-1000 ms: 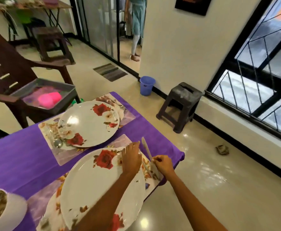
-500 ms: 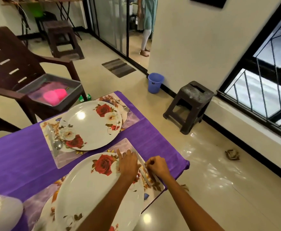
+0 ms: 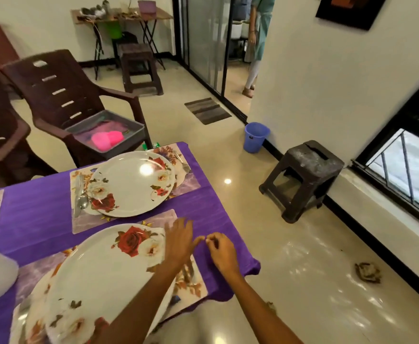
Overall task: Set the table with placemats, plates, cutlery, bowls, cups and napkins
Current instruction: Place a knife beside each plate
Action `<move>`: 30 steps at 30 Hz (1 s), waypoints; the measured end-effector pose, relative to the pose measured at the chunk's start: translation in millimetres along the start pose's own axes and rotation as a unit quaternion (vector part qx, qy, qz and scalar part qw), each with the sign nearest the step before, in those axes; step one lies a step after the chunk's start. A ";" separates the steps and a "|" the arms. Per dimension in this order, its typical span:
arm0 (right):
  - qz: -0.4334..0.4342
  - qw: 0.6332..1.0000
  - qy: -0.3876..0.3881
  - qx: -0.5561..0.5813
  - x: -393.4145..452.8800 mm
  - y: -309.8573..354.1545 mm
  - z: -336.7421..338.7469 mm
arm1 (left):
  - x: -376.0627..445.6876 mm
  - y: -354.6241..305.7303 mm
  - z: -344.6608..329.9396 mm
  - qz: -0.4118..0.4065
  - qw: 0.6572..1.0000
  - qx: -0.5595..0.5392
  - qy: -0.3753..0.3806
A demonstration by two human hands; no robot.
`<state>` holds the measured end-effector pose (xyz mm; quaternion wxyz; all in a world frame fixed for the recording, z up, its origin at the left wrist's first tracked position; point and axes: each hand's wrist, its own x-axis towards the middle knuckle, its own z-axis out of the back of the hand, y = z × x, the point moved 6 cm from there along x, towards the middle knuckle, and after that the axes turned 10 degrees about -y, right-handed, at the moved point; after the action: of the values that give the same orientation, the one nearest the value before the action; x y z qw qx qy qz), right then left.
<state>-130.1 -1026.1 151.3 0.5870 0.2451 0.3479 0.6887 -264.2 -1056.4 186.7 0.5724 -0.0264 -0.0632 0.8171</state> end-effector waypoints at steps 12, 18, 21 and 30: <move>0.021 0.980 -0.128 -0.151 39.1 -107.4 193.2 | 13.2 -238.8 -29.9 -0.076 0.988 -0.122 -0.054; 0.005 0.976 -0.122 -0.180 83.9 -139.6 230.5 | 48.4 -257.4 -60.3 -0.031 0.992 -0.108 -0.048; 0.012 0.976 -0.090 -0.197 120.6 -150.9 230.4 | 78.0 -264.8 -70.0 -0.008 0.995 -0.100 -0.020; 0.069 0.966 0.027 -0.249 313.8 -131.0 178.0 | 227.5 -277.2 -135.5 0.138 0.979 -0.139 0.055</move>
<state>26.4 -675.8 142.1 0.5707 0.0960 0.1640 0.7988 -68.3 -739.5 96.1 0.4474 -0.1596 -0.1406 0.8687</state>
